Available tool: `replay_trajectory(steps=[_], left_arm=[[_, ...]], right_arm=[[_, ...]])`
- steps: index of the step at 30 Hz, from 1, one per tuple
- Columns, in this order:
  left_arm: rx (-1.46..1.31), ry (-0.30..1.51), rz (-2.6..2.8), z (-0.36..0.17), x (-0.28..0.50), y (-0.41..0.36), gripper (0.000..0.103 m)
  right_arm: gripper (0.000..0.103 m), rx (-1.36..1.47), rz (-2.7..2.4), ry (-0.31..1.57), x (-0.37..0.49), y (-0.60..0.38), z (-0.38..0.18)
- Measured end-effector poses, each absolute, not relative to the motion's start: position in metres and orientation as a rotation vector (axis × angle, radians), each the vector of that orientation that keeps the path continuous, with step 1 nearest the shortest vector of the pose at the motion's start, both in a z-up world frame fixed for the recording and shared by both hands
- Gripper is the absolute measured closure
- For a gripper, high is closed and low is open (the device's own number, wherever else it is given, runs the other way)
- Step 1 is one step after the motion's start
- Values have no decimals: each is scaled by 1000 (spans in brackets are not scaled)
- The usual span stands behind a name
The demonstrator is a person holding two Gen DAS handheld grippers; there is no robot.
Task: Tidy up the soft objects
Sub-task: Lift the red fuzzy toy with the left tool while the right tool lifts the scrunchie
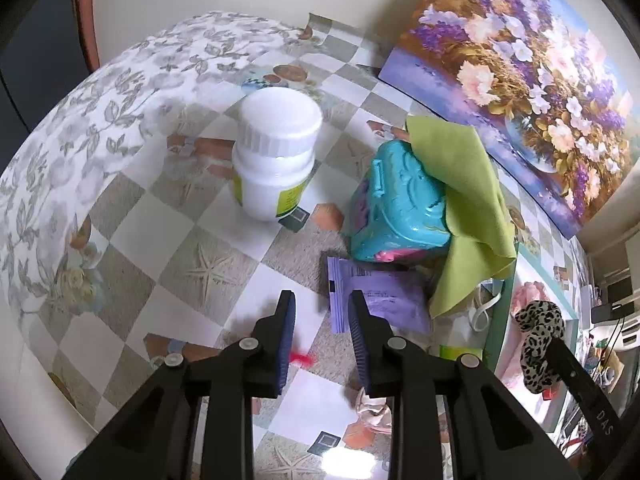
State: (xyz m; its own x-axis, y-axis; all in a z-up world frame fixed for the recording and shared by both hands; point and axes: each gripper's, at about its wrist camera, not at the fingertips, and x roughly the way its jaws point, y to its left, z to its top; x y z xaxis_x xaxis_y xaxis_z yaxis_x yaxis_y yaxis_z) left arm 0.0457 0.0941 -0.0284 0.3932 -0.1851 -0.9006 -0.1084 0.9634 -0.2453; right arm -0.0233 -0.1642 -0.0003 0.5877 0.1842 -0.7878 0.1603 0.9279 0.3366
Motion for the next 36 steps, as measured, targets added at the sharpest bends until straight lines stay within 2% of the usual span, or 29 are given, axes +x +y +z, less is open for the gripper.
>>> replay_trajectory(steps=[9,13,24,30,36], left_arm=[[-259,1277,10,-56,49,93,75],[-234,1296,12,-60,43,94,61],[-194,1343,25,-74,34,94,58],[-156,1377,17,-83,32,87,50],[-173,1412,-16,-93,28,85,50]], right_arm=[[84,389,5,961,-25,-168,-2],[84,387,8,981,-27,-166,-6],[84,423,4,1064,-36,-167,-20],[84,435,9,1073,-35,-167,-22],[84,430,13,1074,-34,-166,-22]])
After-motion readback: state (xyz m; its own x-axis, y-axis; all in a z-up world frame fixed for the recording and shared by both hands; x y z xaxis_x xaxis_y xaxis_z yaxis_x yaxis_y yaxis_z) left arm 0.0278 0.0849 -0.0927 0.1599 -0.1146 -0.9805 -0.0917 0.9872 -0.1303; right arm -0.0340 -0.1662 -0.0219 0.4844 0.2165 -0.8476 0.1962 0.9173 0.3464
